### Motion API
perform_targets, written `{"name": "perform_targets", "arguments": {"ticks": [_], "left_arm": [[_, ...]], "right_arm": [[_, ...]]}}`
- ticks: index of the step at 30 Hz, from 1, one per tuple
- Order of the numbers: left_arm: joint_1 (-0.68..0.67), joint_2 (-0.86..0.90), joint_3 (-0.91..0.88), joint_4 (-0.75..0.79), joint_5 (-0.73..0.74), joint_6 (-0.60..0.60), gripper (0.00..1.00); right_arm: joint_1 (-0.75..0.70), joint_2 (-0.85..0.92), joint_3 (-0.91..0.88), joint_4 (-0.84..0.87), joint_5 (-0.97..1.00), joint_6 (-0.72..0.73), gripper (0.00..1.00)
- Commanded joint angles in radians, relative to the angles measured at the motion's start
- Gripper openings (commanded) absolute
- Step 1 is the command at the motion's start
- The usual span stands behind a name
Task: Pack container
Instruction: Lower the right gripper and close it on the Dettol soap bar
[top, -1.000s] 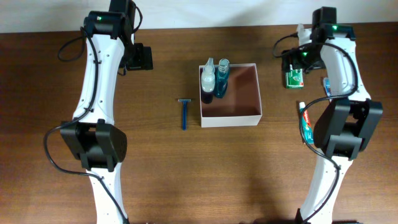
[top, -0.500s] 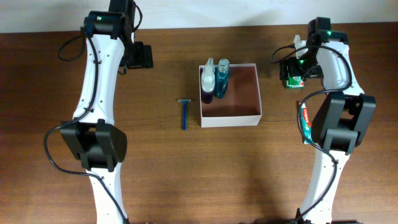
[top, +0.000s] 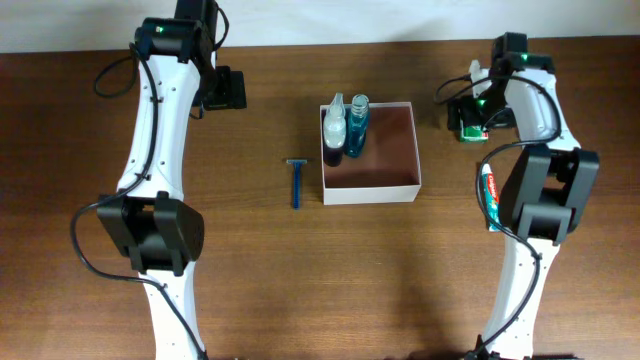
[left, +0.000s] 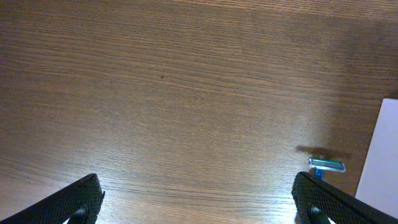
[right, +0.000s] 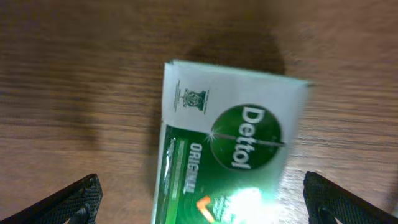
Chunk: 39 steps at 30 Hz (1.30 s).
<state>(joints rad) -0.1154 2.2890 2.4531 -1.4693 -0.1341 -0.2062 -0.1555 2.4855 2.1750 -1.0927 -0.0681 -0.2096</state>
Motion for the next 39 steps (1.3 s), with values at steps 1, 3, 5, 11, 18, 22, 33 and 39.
{"name": "perform_targets", "arguments": {"ticks": [1,3,5,11,18,22,33,39], "left_arm": [[0.005,0.002,-0.005,0.0,0.006,-0.01,0.99],[0.005,0.002,-0.005,0.0,0.007,-0.01,0.99],[0.005,0.002,-0.005,0.0,0.006,-0.01,0.99],[0.005,0.002,-0.005,0.0,0.007,-0.01,0.99],[0.005,0.002,-0.005,-0.005,0.006,-0.01,0.99],[0.005,0.002,-0.005,-0.005,0.006,-0.01,0.99],[0.005,0.002,-0.005,-0.006,0.007,-0.01,1.0],[0.005,0.002,-0.005,-0.005,0.006,-0.01,0.99]], "right_arm": [[0.005,0.019,0.007,-0.001,0.002,0.008,0.99],[0.005,0.019,0.007,0.003,0.002,0.008,0.99],[0.005,0.022,0.007,0.005,0.002,0.008,0.99],[0.004,0.024,0.007,0.018,0.002,0.008,0.99],[0.005,0.024,0.007,0.051,0.002,0.008,0.99],[0.005,0.024,0.007,0.078,0.001,0.008,0.99],[0.003,0.024,-0.023,0.08,0.002,0.007,0.99],[0.003,0.024,-0.023,0.094,0.002,0.007,0.96]]}}
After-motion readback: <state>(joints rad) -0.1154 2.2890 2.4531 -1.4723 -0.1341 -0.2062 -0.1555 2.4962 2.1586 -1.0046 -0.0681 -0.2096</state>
